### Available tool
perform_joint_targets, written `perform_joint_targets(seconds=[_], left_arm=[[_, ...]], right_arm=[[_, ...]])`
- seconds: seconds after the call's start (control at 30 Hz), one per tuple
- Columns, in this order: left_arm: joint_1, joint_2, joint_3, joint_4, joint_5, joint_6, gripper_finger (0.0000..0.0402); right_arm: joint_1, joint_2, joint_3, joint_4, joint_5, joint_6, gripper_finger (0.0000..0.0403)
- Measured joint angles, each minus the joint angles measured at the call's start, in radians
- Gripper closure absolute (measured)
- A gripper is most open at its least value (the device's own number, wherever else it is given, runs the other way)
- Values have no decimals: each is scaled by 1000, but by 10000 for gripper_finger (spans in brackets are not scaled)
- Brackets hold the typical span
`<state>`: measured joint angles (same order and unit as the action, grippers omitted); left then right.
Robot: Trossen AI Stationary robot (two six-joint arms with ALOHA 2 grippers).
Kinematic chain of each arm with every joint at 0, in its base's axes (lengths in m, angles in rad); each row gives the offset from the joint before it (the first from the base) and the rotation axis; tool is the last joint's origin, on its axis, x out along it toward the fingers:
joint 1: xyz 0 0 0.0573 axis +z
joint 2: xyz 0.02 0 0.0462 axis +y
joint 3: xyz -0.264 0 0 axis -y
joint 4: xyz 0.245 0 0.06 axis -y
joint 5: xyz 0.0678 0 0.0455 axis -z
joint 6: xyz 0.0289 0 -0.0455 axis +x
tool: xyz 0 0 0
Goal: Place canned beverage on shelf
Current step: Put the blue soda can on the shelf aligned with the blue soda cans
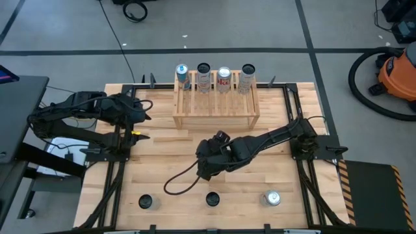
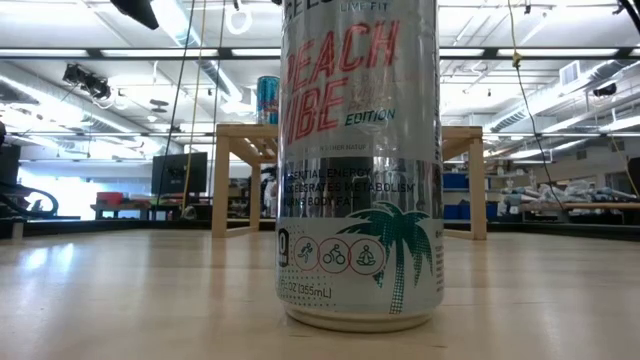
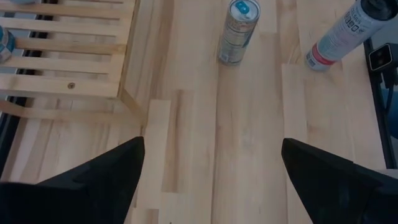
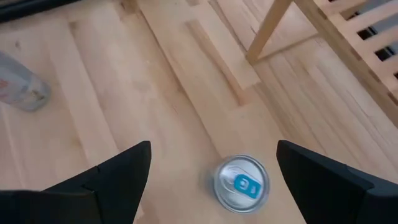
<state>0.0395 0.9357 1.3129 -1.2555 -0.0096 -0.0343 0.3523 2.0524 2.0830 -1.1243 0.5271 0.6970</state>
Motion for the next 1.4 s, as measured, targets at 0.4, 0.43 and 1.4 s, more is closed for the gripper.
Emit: perform_joint_targets(seconds=[0.4, 0.43, 1.4], left_arm=[[0, 0, 0, -3, 0, -22, 21], [0, 0, 0, -8, 0, -21, 21], [0, 0, 0, -32, -1, 71, 21]], right_arm=[[53, 39, -51, -80, 103, 16, 46], [56, 39, -66, -81, 109, 17, 46], [-80, -108, -106, 259, -477, -698, 46]])
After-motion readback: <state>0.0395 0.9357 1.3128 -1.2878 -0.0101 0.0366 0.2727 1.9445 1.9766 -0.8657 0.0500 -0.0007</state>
